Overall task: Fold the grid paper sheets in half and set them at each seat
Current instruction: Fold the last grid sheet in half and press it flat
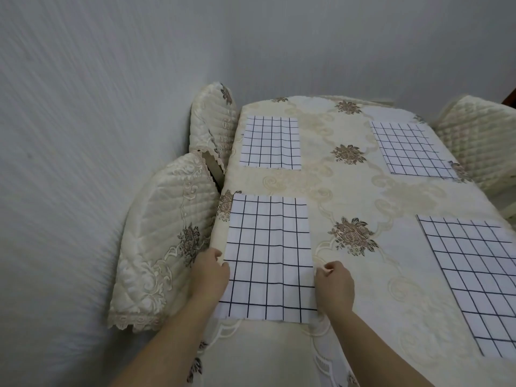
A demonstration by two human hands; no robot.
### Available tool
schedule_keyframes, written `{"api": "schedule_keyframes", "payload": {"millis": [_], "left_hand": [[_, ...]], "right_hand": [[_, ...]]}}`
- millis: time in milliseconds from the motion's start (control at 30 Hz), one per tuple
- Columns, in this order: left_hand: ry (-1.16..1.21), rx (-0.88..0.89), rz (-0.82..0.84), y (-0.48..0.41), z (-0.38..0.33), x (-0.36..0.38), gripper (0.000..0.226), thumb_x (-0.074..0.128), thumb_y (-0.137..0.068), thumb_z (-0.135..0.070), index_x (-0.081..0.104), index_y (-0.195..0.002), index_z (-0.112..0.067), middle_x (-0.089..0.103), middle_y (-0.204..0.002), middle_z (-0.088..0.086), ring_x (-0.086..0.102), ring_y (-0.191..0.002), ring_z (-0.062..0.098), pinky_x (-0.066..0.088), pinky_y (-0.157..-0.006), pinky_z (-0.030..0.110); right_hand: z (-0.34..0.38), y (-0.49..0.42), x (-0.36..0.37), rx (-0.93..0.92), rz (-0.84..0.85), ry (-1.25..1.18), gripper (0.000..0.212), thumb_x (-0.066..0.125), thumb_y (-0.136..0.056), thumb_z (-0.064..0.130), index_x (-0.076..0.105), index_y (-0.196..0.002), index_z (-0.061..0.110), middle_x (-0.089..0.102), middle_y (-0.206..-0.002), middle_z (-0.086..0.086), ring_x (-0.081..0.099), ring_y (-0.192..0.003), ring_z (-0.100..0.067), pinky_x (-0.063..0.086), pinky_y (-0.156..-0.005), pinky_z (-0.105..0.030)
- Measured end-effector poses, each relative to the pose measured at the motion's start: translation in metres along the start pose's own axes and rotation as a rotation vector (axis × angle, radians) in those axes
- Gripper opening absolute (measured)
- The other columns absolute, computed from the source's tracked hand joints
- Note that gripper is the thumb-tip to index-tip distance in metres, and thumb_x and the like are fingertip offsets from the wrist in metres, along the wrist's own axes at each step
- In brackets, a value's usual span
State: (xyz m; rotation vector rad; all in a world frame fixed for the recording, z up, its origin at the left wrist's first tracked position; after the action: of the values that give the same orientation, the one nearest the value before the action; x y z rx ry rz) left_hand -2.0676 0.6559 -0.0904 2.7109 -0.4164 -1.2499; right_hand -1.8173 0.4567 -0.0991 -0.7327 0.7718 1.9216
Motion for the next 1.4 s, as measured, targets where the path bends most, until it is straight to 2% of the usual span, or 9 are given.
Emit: {"api": "schedule_keyframes", "payload": {"millis": [167,300,433,567,767,967,1167,1267,1400], "left_hand": [[-0.123,0.377,0.133,0.005,-0.062,0.037,0.027,0.055,-0.092,-0.014,0.061,-0.118,-0.011,0.058,-0.120,0.003,0.054,-0.112,0.018,0.042,-0.091,0.024],[-0.348,0.643,0.295,0.010,-0.106,0.089,0.031,0.053,-0.091,-0.012,0.059,-0.121,-0.011,0.056,-0.126,0.002,0.047,-0.120,0.020,0.040,-0.098,0.029],[-0.461,0.753,0.324,-0.007,-0.125,0.119,0.038,0.056,-0.086,-0.009,0.059,-0.124,-0.012,0.056,-0.129,0.004,0.048,-0.123,0.019,0.040,-0.102,0.031],[-0.542,0.808,0.318,-0.030,-0.130,0.127,0.045,0.055,-0.089,-0.011,0.051,-0.134,-0.012,0.049,-0.140,0.003,0.038,-0.134,0.019,0.029,-0.113,0.032],[-0.628,0.753,0.351,-0.060,-0.130,0.133,0.062,0.054,-0.093,-0.014,0.027,-0.149,-0.013,0.024,-0.158,0.003,0.013,-0.148,0.021,0.017,-0.119,0.036],[-0.580,0.728,0.298,-0.084,-0.138,0.132,0.060,0.052,-0.093,-0.013,0.029,-0.148,-0.013,0.025,-0.157,0.003,0.014,-0.148,0.020,0.016,-0.119,0.035],[-0.563,0.640,0.330,-0.107,-0.134,0.129,0.061,0.047,-0.094,-0.009,0.025,-0.150,-0.023,0.018,-0.160,0.004,0.006,-0.149,0.023,0.008,-0.120,0.045],[-0.516,0.571,0.309,-0.118,-0.129,0.126,0.048,0.038,-0.101,-0.027,0.026,-0.148,-0.027,0.015,-0.161,0.000,0.003,-0.150,0.022,0.006,-0.119,0.048],[-0.572,0.496,0.277,-0.133,-0.114,0.118,0.065,0.036,-0.098,-0.048,0.015,-0.153,-0.022,0.006,-0.163,0.001,-0.001,-0.150,0.022,0.004,-0.119,0.047]], "right_hand": [[0.045,-0.002,0.032,-0.320,0.097,0.114,0.028,0.051,-0.092,0.013,0.060,-0.118,0.010,0.054,-0.120,-0.008,0.049,-0.113,-0.024,0.041,-0.085,-0.031],[0.083,-0.006,0.065,-0.492,0.226,0.228,0.034,0.048,-0.092,0.010,0.057,-0.125,0.009,0.049,-0.132,-0.005,0.043,-0.121,-0.024,0.038,-0.092,-0.029],[0.098,-0.028,0.085,-0.516,0.266,0.279,0.038,0.050,-0.085,0.005,0.057,-0.122,0.007,0.052,-0.129,-0.008,0.047,-0.120,-0.026,0.044,-0.095,-0.033],[0.105,-0.051,0.098,-0.568,0.286,0.387,0.038,0.047,-0.088,0.006,0.053,-0.125,0.005,0.048,-0.136,-0.012,0.041,-0.128,-0.028,0.036,-0.102,-0.035],[0.117,-0.080,0.120,-0.617,0.355,0.483,0.050,0.052,-0.090,0.018,0.042,-0.138,0.006,0.035,-0.150,-0.012,0.027,-0.142,-0.029,0.021,-0.117,-0.036],[0.135,-0.102,0.127,-0.622,0.339,0.487,0.050,0.044,-0.095,0.017,0.036,-0.143,0.005,0.031,-0.153,-0.013,0.023,-0.144,-0.026,0.018,-0.118,-0.037],[0.142,-0.112,0.125,-0.606,0.339,0.486,0.050,0.033,-0.100,0.017,0.026,-0.149,0.009,0.016,-0.159,-0.010,0.010,-0.148,-0.026,0.011,-0.120,-0.040],[0.144,-0.115,0.126,-0.559,0.348,0.520,0.055,0.033,-0.101,0.024,0.017,-0.152,0.012,0.006,-0.161,-0.012,0.002,-0.149,-0.029,0.007,-0.121,-0.042],[0.134,-0.119,0.122,-0.478,0.320,0.546,0.067,0.033,-0.099,0.043,0.006,-0.153,0.014,-0.003,-0.161,-0.015,-0.005,-0.149,-0.030,0.003,-0.121,-0.041]]}}
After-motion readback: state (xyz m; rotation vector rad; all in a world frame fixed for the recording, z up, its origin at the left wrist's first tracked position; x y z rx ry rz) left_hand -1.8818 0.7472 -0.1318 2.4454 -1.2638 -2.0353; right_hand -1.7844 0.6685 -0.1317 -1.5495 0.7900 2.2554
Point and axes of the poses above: each hand's wrist, its own y-axis away from the middle knuckle, its own x-axis out of the palm, z = x × y, the point moved 8 cm from there along -y, towards the middle knuckle
